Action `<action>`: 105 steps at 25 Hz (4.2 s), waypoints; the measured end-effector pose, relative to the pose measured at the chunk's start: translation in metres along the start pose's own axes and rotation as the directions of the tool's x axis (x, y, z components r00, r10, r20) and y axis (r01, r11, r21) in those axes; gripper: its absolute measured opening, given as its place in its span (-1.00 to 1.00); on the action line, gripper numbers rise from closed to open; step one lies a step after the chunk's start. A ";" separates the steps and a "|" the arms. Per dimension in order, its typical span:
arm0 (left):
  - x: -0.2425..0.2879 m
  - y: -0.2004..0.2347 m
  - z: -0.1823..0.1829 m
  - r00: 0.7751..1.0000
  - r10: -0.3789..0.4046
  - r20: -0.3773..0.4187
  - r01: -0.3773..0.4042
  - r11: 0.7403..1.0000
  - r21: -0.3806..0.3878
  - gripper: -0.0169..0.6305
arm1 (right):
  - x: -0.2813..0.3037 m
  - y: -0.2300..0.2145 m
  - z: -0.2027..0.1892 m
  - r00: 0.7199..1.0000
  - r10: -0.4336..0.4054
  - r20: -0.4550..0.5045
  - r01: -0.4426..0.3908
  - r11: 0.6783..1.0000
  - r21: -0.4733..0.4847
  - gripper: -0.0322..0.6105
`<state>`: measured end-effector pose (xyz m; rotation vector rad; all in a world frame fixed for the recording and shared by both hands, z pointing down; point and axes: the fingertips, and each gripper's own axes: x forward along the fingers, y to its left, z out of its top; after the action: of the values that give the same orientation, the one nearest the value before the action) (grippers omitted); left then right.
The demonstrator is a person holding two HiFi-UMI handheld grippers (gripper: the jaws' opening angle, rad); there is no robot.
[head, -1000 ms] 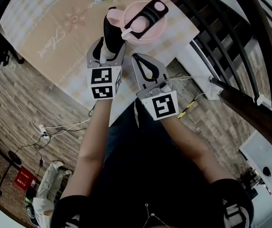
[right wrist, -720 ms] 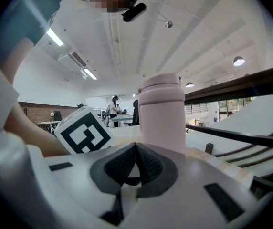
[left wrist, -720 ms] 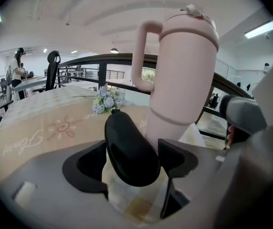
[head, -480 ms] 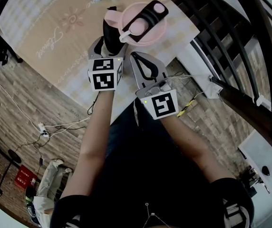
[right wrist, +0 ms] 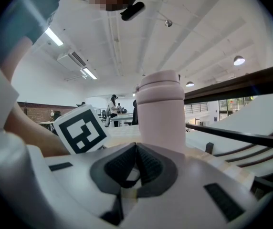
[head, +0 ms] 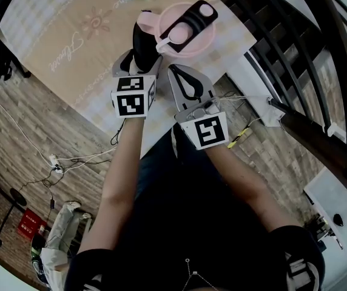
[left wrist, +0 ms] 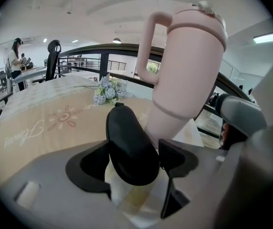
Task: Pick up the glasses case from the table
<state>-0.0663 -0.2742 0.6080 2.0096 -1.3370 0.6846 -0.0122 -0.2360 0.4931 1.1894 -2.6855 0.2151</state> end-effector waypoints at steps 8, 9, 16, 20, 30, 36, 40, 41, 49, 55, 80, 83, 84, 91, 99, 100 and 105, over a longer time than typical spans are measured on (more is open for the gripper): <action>-0.030 0.009 -0.028 0.999 0.032 -0.029 -0.033 0.999 -0.010 -0.02 | 0.006 0.011 0.004 0.999 0.031 0.009 -0.031 0.999 -0.016 -0.86; -0.033 0.010 -0.030 0.999 0.039 -0.031 -0.039 0.999 -0.006 -0.07 | 0.007 0.012 0.005 0.999 0.036 0.010 -0.036 0.999 -0.018 -0.87; -0.037 0.012 -0.029 0.999 0.023 -0.036 -0.023 1.000 -0.007 0.06 | 0.013 0.021 0.007 0.998 0.060 0.004 -0.060 0.998 -0.018 -0.87; -0.029 0.011 -0.017 0.999 0.005 -0.048 -0.004 1.000 0.023 0.11 | 0.015 0.019 0.007 0.999 0.053 0.003 -0.053 0.998 -0.018 -0.86; 0.011 0.012 -0.015 0.986 0.026 -0.163 -0.010 0.995 0.096 0.17 | 0.014 0.006 0.002 1.000 0.017 -0.014 -0.017 1.000 -0.005 -0.86; 0.023 0.013 -0.026 0.973 0.015 -0.230 0.003 0.997 0.082 0.18 | 0.014 0.005 0.001 1.000 0.013 -0.015 -0.013 1.000 -0.007 -0.87; 0.024 0.012 -0.026 0.969 0.004 -0.245 0.011 0.998 0.059 0.18 | 0.011 0.004 0.005 1.000 0.007 -0.008 -0.007 1.000 -0.014 -0.87; 0.024 0.013 -0.025 0.968 -0.002 -0.250 0.014 0.999 0.048 0.18 | 0.010 0.003 0.007 1.000 0.006 -0.004 -0.006 1.000 -0.017 -0.87; -0.004 0.017 -0.020 0.980 0.020 -0.198 -0.019 1.000 0.008 0.17 | -0.007 0.007 0.023 1.000 0.002 0.019 -0.001 1.000 -0.025 -0.86; -0.043 0.017 -0.002 0.995 0.070 -0.067 -0.069 0.997 0.023 0.17 | -0.015 0.010 0.041 0.998 0.012 0.058 -0.009 0.999 -0.054 -0.86; -0.281 -0.029 0.138 0.630 0.269 0.729 -0.367 0.930 -0.025 0.16 | -0.073 0.003 0.180 0.950 0.063 0.306 0.015 0.969 -0.247 -0.86; -0.302 -0.037 0.149 0.576 0.284 0.767 -0.394 0.918 -0.044 0.16 | -0.081 -0.003 0.200 0.938 0.061 0.341 0.038 0.960 -0.276 -0.87; -0.308 -0.039 0.154 0.560 0.290 0.776 -0.401 0.915 -0.052 0.16 | -0.083 -0.006 0.206 0.936 0.058 0.348 0.046 0.958 -0.283 -0.87; -0.341 -0.061 0.185 0.474 0.294 0.830 -0.452 0.890 -0.057 0.16 | -0.099 -0.019 0.245 0.918 0.051 0.393 0.084 0.944 -0.318 -0.87; -0.341 -0.083 0.187 0.481 0.277 0.832 -0.463 0.886 -0.027 0.16 | -0.110 -0.026 0.256 0.911 0.061 0.409 0.079 0.945 -0.316 -0.86; -0.341 -0.084 0.188 0.480 0.275 0.833 -0.465 0.885 -0.024 0.16 | -0.111 -0.026 0.256 0.910 0.062 0.410 0.077 0.946 -0.314 -0.87; -0.342 -0.086 0.188 0.479 0.272 0.834 -0.462 0.887 -0.024 0.16 | -0.114 -0.030 0.254 0.911 0.060 0.408 0.077 0.947 -0.312 -0.87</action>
<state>-0.0917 -0.1792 0.2209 2.3317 -2.4005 -0.0409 0.0547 -0.2280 0.2208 1.2527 -2.9018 -0.5219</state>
